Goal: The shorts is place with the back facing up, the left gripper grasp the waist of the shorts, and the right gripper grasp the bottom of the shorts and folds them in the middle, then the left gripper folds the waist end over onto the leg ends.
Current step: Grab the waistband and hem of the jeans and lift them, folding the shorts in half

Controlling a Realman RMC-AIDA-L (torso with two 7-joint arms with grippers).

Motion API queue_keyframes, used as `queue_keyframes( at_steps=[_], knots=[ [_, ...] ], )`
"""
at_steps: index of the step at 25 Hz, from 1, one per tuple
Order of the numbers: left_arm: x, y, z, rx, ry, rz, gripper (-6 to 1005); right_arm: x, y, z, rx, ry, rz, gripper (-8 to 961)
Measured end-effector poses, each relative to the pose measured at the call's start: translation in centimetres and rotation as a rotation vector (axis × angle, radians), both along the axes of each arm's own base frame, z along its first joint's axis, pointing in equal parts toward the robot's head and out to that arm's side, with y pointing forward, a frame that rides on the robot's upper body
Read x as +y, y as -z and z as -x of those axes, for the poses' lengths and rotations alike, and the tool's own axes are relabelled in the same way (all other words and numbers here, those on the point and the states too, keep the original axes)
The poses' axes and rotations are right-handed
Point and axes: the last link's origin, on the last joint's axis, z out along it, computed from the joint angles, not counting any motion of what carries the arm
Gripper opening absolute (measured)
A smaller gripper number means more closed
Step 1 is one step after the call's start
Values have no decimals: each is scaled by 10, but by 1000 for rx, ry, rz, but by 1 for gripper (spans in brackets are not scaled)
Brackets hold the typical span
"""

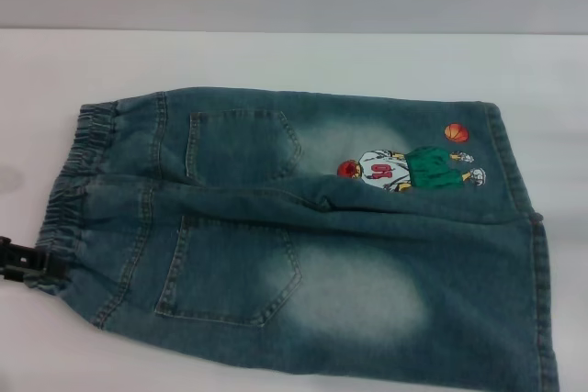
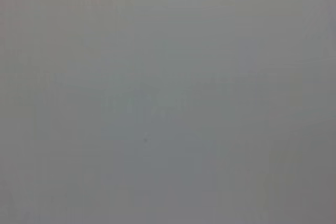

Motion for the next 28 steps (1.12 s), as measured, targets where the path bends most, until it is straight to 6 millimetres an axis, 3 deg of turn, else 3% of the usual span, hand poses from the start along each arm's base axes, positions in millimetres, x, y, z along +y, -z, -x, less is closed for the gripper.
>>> queue_keyframes(
  at_steps=[28],
  knots=[
    [6, 11, -8, 4, 27, 34, 791, -1, -1, -1, 1, 2, -4, 729]
  ],
)
